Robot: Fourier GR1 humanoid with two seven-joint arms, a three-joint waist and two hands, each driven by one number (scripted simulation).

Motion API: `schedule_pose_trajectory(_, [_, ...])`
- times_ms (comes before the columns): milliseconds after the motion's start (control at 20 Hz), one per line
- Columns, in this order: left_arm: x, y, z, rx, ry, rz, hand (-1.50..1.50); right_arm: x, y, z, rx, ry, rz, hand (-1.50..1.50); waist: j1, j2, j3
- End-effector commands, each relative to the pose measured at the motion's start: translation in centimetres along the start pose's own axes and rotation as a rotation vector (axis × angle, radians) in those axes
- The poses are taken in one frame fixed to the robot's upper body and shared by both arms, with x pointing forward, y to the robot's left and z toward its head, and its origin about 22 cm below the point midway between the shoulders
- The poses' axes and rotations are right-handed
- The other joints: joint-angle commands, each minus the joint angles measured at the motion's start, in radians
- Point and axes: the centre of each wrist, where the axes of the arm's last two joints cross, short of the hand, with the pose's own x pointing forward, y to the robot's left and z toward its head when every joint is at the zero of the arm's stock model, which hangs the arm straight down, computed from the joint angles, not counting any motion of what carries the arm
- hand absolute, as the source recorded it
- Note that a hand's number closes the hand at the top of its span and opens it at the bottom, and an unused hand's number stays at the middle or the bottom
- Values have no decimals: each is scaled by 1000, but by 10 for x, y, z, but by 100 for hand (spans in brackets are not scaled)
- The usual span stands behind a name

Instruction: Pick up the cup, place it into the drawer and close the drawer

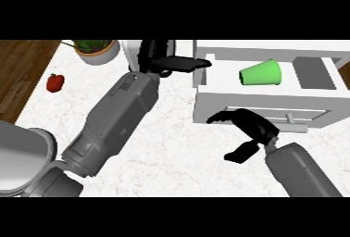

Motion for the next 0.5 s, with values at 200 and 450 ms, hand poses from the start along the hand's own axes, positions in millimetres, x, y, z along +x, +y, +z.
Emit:
schedule_pose_trajectory(200, [-4, 45, 18, 7, 4, 34, -150, -44, -19, -40, -79, 64, -3, 150, 60, 4, 2])
schedule_pose_trajectory(450, [-8, 65, 33, -11, 11, 33, -150, -66, -58, -28, -247, 26, -39, 150, 93, 10, 4])
